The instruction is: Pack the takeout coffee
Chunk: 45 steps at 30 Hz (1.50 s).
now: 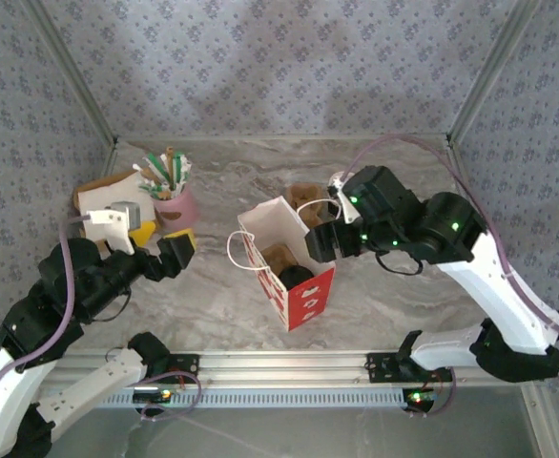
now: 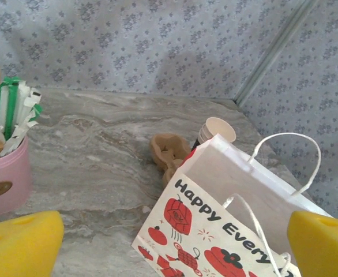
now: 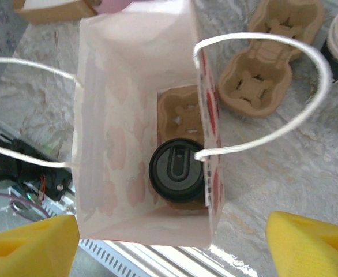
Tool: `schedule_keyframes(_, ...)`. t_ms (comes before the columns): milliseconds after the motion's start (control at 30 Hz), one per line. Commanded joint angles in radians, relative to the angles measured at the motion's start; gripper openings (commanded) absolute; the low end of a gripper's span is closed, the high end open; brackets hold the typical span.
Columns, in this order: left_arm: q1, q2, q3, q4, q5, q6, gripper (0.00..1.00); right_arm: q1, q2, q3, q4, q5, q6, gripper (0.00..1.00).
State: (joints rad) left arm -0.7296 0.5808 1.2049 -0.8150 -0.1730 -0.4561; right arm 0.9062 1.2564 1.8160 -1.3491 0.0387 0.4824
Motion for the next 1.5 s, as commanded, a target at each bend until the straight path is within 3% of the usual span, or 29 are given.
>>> schedule_keyframes(0, -0.006, -0.016, -0.014, -0.020, -0.050, -0.026, 0.99, -0.051, -0.047, -0.039, 0.030, -0.008, -0.001, 0.87)
schedule_keyframes(533, -0.006, -0.036, -0.070, -0.148, -0.141, -0.122, 0.99, -0.432, -0.189, -0.219, 0.058, -0.106, -0.033, 0.88)
schedule_keyframes(700, -0.007, -0.038, -0.112, -0.203, -0.143, -0.176, 0.94, -0.581, -0.222, -0.303, 0.053, -0.150, -0.035, 0.88)
schedule_keyframes(867, -0.006, -0.041, -0.177, -0.220, -0.129, -0.224, 0.88, -0.724, -0.242, -0.405, 0.084, -0.271, -0.046, 0.88)
schedule_keyframes(1067, -0.005, -0.001, -0.266, -0.168, -0.053, -0.257, 0.77, -0.780, -0.253, -0.546, 0.131, -0.347, -0.044, 0.86)
schedule_keyframes(1467, -0.001, 0.072, -0.450, 0.065, 0.122, -0.354, 0.56, -0.767, -0.278, -0.827, 0.236, -0.424, -0.015, 0.76)
